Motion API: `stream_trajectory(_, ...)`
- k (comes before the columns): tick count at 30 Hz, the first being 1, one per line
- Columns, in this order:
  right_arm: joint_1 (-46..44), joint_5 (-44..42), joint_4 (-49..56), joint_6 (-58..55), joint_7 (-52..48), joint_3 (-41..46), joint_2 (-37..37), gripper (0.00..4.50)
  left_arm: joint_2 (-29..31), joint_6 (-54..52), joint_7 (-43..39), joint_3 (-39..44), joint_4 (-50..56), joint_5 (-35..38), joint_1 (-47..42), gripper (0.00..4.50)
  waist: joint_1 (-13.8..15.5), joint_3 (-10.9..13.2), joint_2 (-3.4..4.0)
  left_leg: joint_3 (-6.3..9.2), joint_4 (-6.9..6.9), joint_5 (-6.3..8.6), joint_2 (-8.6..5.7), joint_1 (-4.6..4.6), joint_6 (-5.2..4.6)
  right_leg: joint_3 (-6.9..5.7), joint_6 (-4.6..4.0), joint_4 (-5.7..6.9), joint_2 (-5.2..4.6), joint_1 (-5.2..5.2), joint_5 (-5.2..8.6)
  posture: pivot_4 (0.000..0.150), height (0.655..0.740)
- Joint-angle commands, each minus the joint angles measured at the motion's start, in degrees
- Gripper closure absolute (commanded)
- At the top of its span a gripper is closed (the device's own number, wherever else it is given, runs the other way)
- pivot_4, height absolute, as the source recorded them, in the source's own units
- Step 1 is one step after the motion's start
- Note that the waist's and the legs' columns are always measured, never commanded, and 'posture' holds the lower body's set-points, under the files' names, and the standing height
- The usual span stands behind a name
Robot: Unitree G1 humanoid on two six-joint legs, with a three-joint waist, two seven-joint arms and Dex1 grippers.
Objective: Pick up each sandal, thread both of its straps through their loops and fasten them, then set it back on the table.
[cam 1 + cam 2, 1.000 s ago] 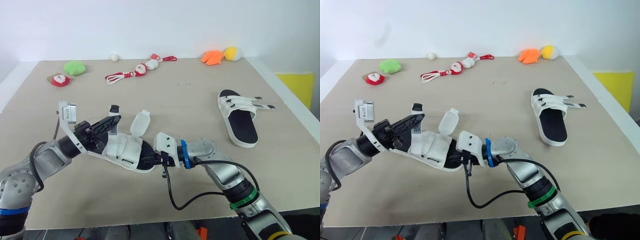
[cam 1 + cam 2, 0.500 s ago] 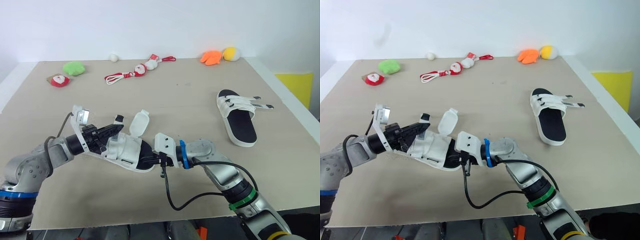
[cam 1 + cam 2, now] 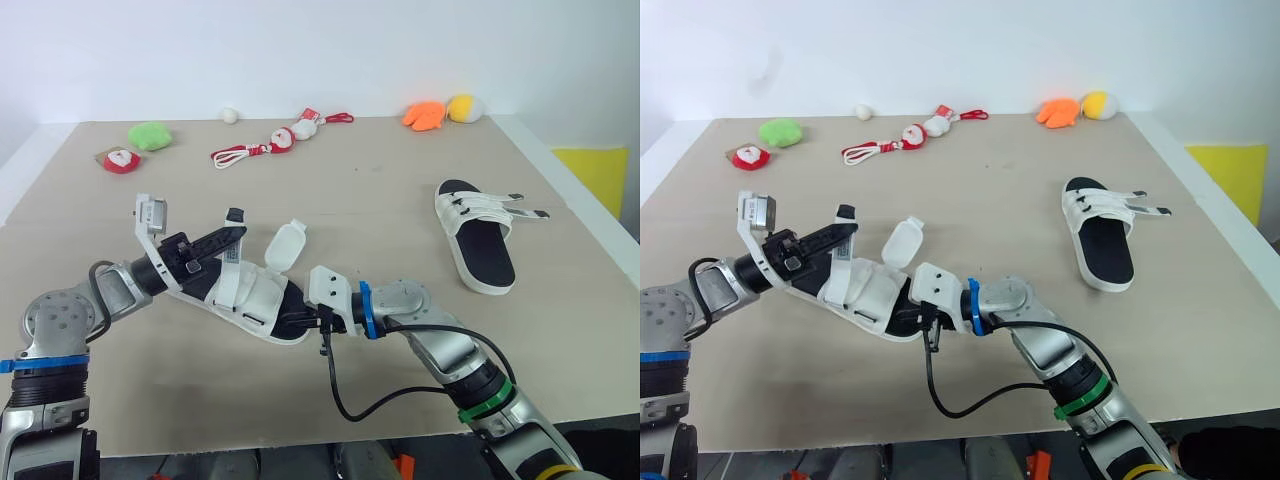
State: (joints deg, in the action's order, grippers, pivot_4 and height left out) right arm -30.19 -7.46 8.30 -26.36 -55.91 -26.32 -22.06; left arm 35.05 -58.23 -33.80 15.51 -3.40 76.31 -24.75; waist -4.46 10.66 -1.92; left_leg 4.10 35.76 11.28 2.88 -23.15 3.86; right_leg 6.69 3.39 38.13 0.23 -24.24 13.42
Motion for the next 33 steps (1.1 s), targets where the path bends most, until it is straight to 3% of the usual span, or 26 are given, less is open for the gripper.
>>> stream_trajectory(1,0.41,0.09,1.35,-0.53,0.08,-0.11,-0.29,4.50,-0.46,-1.14,-1.22,0.01,0.30,-1.67,-0.73,4.45,0.00,0.00,0.00,0.00,0.00,0.00,0.00,0.00,0.00,0.00,0.00,0.00,0.00,0.00,0.00,0.150,0.7400)
stream_trajectory(13,0.72,-0.08,2.19,-1.64,0.37,0.09,-0.44,4.50,-2.21,0.40,-6.00,-2.75,-2.58,-12.53,-0.98,4.45,0.00,0.00,0.00,0.01,-0.02,0.00,-0.01,0.00,0.01,0.00,-0.02,-0.01,0.00,0.00,0.01,0.150,0.7400)
stream_trajectory(16,0.77,-0.15,2.36,-1.87,0.49,0.11,-0.44,4.50,-1.38,-0.50,-8.12,-2.83,-3.05,-13.82,-1.47,3.62,0.00,0.00,-0.01,0.01,-0.02,0.00,-0.01,0.00,0.01,0.00,-0.02,-0.01,0.00,0.00,0.01,0.150,0.7400)
stream_trajectory(20,0.81,-0.18,2.36,-1.83,0.56,0.11,-0.46,4.50,-0.75,-0.06,-9.97,-2.48,-4.53,-16.28,-2.97,1.61,0.00,0.00,0.00,0.01,-0.03,0.00,-0.01,0.00,0.01,0.00,-0.02,-0.01,0.00,0.00,0.01,0.150,0.7400)
stream_trajectory(26,0.56,-0.27,2.08,-1.73,0.60,0.03,-0.34,4.50,1.40,-3.29,-15.11,-3.47,-8.59,-18.05,-7.55,1.61,-0.02,0.00,-0.01,0.03,-0.03,0.00,-0.01,-0.03,0.01,-0.02,-0.01,-0.01,0.02,-0.04,0.02,0.150,0.7400)
stream_trajectory(33,0.35,-0.32,1.81,-1.74,0.73,0.15,-0.32,4.50,3.26,-6.01,-22.51,-8.24,-20.38,-24.31,-16.51,1.61,-0.03,0.00,-0.01,0.04,-0.04,0.00,-0.01,-0.06,0.01,-0.05,0.00,-0.01,0.02,-0.05,0.02,0.150,0.7400)
